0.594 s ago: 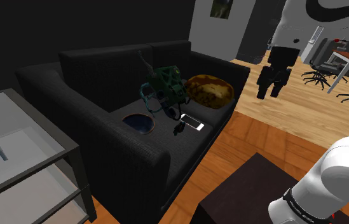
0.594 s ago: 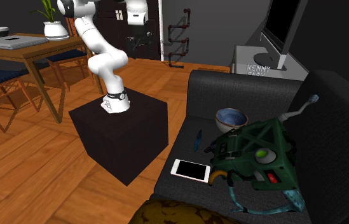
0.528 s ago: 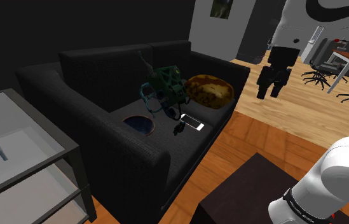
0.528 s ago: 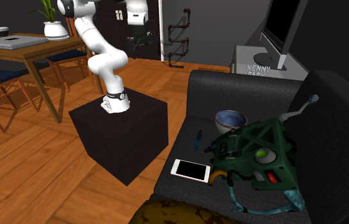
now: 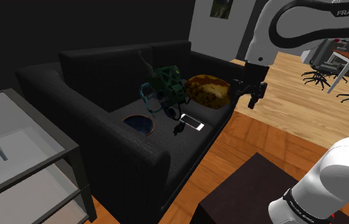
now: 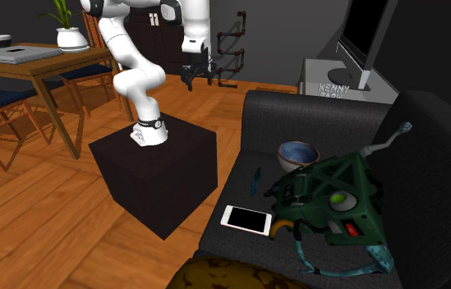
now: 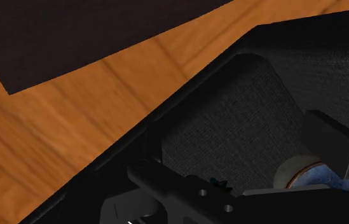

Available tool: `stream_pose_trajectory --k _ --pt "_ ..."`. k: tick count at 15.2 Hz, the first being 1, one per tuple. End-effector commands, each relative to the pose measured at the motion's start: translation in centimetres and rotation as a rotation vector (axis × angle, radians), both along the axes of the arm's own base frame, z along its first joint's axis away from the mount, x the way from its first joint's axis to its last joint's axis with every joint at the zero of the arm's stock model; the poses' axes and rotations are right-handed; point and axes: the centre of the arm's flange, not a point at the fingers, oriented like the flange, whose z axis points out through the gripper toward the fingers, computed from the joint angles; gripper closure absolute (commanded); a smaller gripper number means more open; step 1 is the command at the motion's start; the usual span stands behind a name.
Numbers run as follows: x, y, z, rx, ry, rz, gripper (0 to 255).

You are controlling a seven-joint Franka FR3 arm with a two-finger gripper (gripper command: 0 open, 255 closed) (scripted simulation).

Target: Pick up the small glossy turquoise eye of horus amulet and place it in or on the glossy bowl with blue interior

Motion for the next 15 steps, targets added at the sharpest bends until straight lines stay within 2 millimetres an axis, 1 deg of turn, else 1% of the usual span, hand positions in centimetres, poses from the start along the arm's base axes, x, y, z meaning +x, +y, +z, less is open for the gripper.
stream_pose_trajectory --k 1,8,15 --pt "1.6 0.9 -1.9 -0.007 -0.008 -0.066 0" --pt "7.3 3.0 -8.2 -0.031 -0.027 -0.281 0" --pt "13.5 3.8 -14.4 -0.056 -0.047 -0.495 0"
